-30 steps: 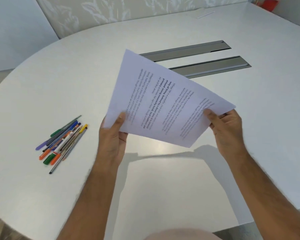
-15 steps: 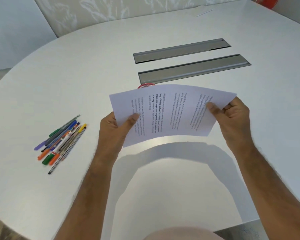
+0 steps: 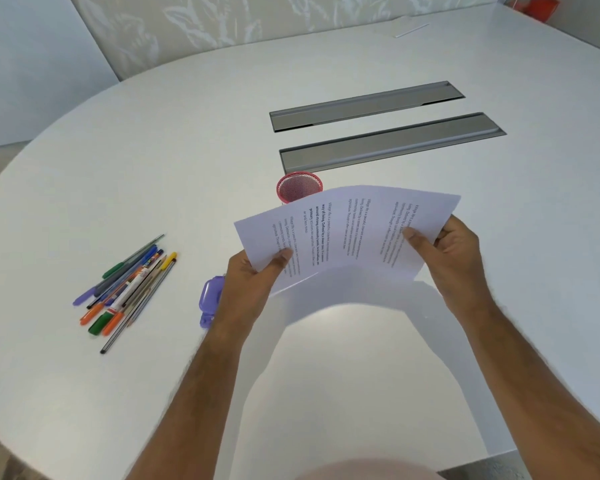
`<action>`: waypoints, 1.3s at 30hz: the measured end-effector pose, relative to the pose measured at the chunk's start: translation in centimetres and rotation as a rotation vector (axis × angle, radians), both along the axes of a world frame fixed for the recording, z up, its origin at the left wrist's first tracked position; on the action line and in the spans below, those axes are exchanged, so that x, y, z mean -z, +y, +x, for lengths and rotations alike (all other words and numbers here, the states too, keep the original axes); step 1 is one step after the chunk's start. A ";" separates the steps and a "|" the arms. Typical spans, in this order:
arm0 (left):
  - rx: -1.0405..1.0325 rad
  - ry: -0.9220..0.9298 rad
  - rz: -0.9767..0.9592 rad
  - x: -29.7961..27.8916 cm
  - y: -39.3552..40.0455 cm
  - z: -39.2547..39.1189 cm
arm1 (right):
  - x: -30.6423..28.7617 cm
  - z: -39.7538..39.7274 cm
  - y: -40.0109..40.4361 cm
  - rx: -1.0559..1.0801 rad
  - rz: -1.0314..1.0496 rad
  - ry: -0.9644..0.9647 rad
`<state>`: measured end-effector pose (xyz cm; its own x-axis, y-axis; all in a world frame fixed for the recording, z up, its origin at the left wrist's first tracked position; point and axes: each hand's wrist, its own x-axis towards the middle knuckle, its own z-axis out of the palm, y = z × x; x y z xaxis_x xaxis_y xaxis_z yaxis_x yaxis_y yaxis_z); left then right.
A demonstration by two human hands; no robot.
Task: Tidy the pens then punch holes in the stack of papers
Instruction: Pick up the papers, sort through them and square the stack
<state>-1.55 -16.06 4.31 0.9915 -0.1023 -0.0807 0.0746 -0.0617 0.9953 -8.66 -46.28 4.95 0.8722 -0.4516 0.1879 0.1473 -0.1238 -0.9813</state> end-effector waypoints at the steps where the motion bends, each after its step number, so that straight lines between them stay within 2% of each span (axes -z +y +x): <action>1: -0.002 -0.010 -0.009 0.1 0.0 0.0 | 0.0 -0.1 0.0 0.014 -0.003 -0.009; 4: -0.008 -0.006 -0.033 0.1 0.2 -0.1 | -0.3 -0.2 -0.1 0.039 -0.035 -0.042; 7: 0.010 0.027 0.028 -0.1 0.4 -0.2 | 0.3 -0.3 0.1 0.031 -0.027 -0.004; 12: 0.072 -0.062 0.018 -1.8 0.7 -0.1 | 0.1 -0.5 0.5 0.066 0.029 -0.042; 18: 0.088 -0.018 0.073 -1.6 0.8 -0.5 | 1.0 -0.3 0.6 0.031 0.028 0.034; 21: 0.082 -0.003 0.026 -1.9 1.3 -0.7 | 0.1 -0.4 -0.1 0.032 0.086 -0.006; 24: 0.073 0.003 -0.106 -2.2 1.5 -0.8 | -0.3 -0.4 -0.9 0.062 0.125 -0.030; 26: 0.065 -0.002 -0.193 -2.5 1.4 -1.0 | -0.2 -0.4 -1.0 0.098 0.207 -0.021; 29: 0.055 -0.009 -0.305 -2.5 0.9 -1.1 | 0.4 -0.3 0.4 0.119 0.462 0.009; 33: 0.065 0.020 -0.461 -2.0 -0.2 -1.9 | 1.4 -0.3 3.9 -0.045 0.770 -0.030; 36: 0.062 0.084 -0.518 -1.3 -0.9 -2.6 | 1.4 -0.3 6.4 -0.131 0.847 -0.047; 39: 0.074 0.131 -0.544 -0.4 -1.4 -3.6 | 1.3 -0.2 7.8 -0.127 0.825 -0.046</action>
<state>-5.16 -17.43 4.67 0.9654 -0.2323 -0.1189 0.2147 0.4483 0.8677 -8.84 -38.53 3.64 0.9253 -0.3587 -0.1233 0.1536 0.6518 -0.7427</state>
